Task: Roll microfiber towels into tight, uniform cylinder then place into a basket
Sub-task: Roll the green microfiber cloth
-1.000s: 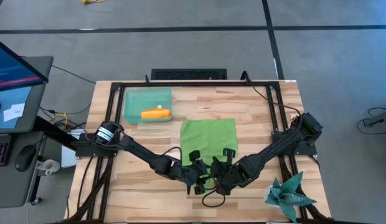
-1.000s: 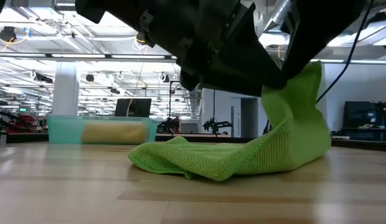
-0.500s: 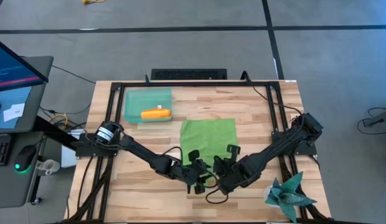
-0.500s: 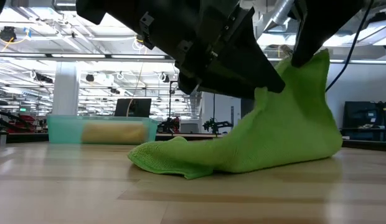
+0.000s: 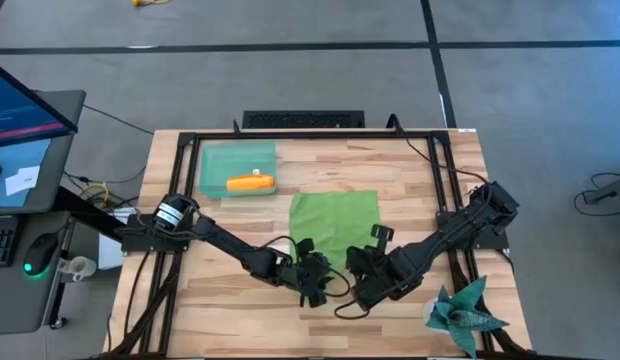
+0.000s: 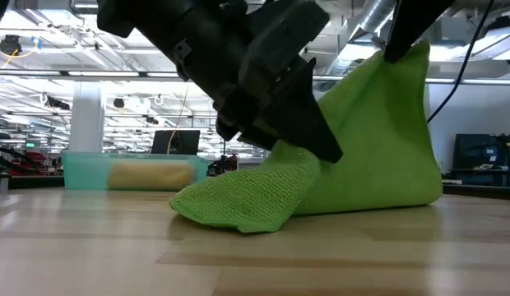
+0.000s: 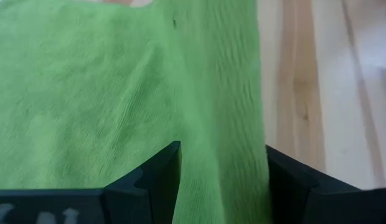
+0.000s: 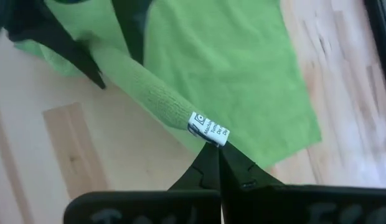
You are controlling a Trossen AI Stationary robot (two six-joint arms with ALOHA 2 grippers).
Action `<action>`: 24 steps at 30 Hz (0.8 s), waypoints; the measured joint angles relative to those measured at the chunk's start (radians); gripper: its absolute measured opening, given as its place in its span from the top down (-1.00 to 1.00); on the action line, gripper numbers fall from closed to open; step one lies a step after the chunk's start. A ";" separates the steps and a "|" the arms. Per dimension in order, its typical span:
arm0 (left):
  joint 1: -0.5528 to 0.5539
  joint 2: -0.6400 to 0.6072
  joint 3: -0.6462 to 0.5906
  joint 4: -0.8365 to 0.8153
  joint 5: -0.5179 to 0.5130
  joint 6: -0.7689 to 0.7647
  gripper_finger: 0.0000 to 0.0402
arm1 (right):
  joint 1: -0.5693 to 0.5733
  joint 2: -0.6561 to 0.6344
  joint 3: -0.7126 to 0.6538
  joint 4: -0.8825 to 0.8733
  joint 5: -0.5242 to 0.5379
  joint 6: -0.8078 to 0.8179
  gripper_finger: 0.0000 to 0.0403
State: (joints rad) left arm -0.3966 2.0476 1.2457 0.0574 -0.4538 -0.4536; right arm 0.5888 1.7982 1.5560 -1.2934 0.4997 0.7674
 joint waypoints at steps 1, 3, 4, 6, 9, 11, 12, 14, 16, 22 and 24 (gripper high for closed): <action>-0.001 0.000 0.000 -0.012 0.000 -0.001 0.12 | 0.000 0.000 0.003 -0.012 0.000 0.003 0.97; -0.001 0.000 0.000 -0.040 0.000 -0.001 0.12 | 0.000 0.000 0.004 -0.023 0.000 0.003 0.97; -0.001 0.000 0.000 -0.056 0.000 -0.001 0.12 | 0.000 0.000 0.004 -0.027 0.000 0.004 0.97; -0.001 0.000 0.000 -0.096 0.001 -0.003 0.12 | 0.000 0.000 0.005 -0.054 0.000 0.024 0.97; -0.001 0.000 0.000 -0.144 0.034 -0.017 0.12 | 0.000 0.000 0.005 -0.093 0.000 0.062 0.97; 0.000 0.000 0.000 -0.160 0.083 -0.019 0.12 | 0.000 0.000 0.005 -0.110 0.000 0.078 0.97; 0.000 0.000 0.000 -0.163 0.113 -0.019 0.12 | 0.000 0.000 0.005 -0.113 0.000 0.079 0.97; -0.006 0.000 0.000 -0.173 0.155 -0.016 0.12 | 0.000 0.000 0.005 -0.113 -0.001 0.079 0.97; -0.015 0.000 0.000 -0.179 0.156 -0.006 0.12 | 0.000 0.000 0.005 -0.113 -0.001 0.080 0.97; -0.031 -0.063 0.000 -0.273 0.105 0.040 0.12 | -0.002 0.000 0.005 -0.113 -0.002 0.081 0.97; -0.042 -0.093 0.001 -0.328 0.078 0.026 0.12 | -0.002 0.000 0.005 -0.112 -0.003 0.081 0.97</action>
State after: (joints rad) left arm -0.4387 1.9549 1.2465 -0.2708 -0.3758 -0.4278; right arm 0.5873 1.7981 1.5608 -1.4059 0.4971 0.8485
